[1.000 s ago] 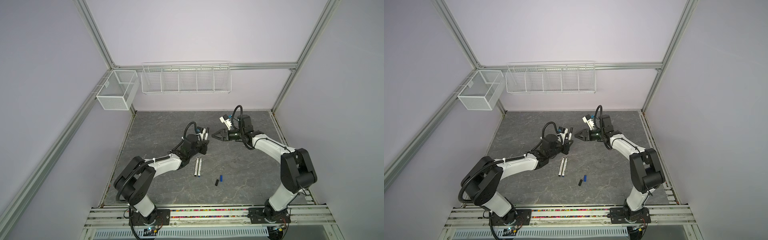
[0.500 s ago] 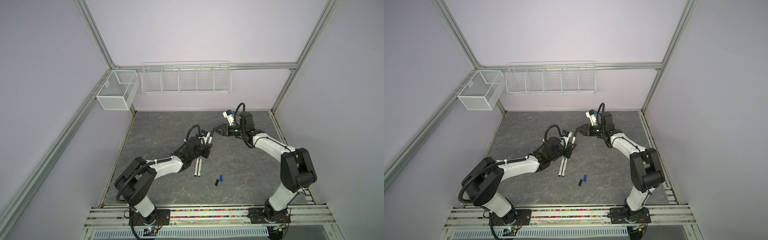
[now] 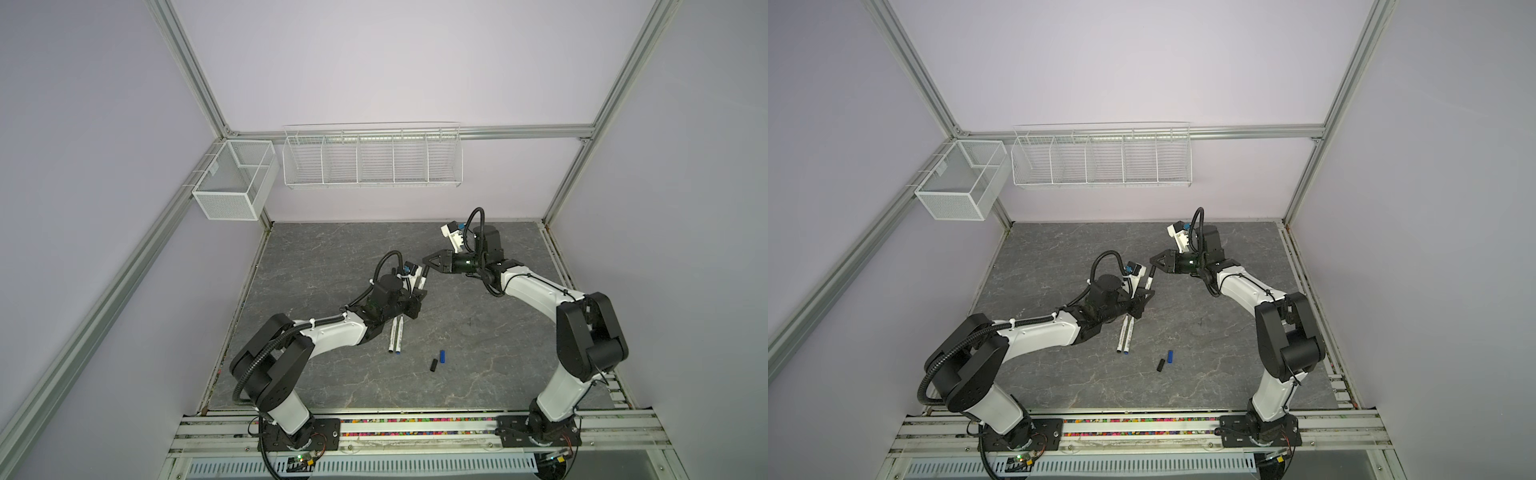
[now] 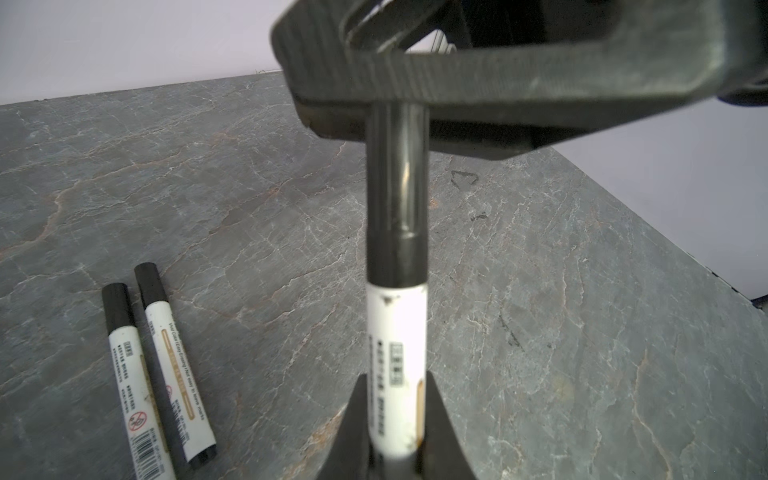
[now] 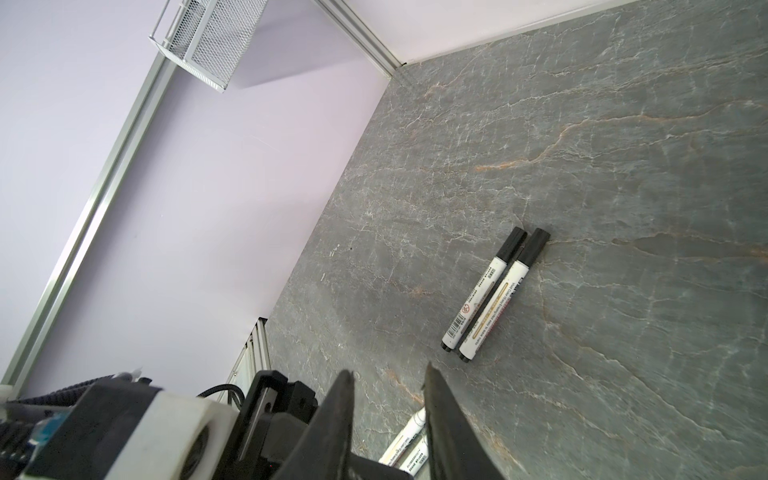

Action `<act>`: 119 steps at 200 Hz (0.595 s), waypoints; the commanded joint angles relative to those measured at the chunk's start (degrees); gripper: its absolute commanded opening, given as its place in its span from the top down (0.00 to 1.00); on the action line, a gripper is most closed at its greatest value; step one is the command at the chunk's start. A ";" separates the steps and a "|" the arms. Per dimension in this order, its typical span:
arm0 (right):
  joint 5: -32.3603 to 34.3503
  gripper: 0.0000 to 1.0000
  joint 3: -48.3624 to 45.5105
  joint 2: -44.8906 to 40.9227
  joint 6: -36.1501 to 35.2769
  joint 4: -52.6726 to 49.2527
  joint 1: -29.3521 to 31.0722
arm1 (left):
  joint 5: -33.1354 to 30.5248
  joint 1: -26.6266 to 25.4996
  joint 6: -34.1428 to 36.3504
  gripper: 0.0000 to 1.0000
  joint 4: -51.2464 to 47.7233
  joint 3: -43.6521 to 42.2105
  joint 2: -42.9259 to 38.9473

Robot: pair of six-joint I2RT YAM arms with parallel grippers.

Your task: Insert the pens into the pen caps

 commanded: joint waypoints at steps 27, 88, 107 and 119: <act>0.40 0.68 -2.01 -1.06 -4.19 -4.68 2.90 | -0.05 -0.30 0.18 1.00 0.53 1.37 0.87; 0.68 0.67 -1.72 -3.15 -2.04 -1.39 0.80 | 0.78 -0.31 0.46 1.00 0.09 1.41 1.32; 0.63 0.66 -1.41 -3.65 -2.01 -1.36 0.54 | 0.81 -0.37 0.44 1.00 -0.01 1.41 1.40; 0.72 0.66 -1.36 -4.08 -1.88 -1.22 0.43 | 1.00 -0.38 0.55 1.00 -0.01 1.42 1.54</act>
